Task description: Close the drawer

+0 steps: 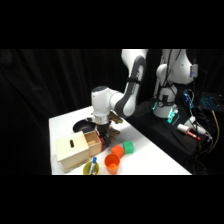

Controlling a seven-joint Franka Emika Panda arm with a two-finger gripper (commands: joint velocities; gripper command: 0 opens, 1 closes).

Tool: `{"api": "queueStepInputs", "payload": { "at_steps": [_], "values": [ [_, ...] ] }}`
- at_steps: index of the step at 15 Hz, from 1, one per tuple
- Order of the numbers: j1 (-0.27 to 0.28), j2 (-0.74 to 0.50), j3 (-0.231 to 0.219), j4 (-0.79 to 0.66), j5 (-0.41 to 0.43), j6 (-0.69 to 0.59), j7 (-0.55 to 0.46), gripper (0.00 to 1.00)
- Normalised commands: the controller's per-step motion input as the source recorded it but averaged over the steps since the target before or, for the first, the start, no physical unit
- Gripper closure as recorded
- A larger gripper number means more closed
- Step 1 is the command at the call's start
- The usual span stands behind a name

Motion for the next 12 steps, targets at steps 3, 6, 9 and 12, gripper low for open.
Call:
{"api": "queueStepInputs", "payload": {
  "at_steps": [3,6,9,12],
  "values": [
    [0.031,0.20,-0.020,0.41,-0.115,-0.07,0.02,0.00],
    [0.052,0.19,-0.031,0.41,-0.124,-0.06,0.03,0.00],
    [0.058,0.18,-0.026,0.40,-0.108,-0.05,0.03,0.00],
    [0.071,0.15,-0.026,0.39,-0.107,-0.05,0.04,0.00]
  ]
}}
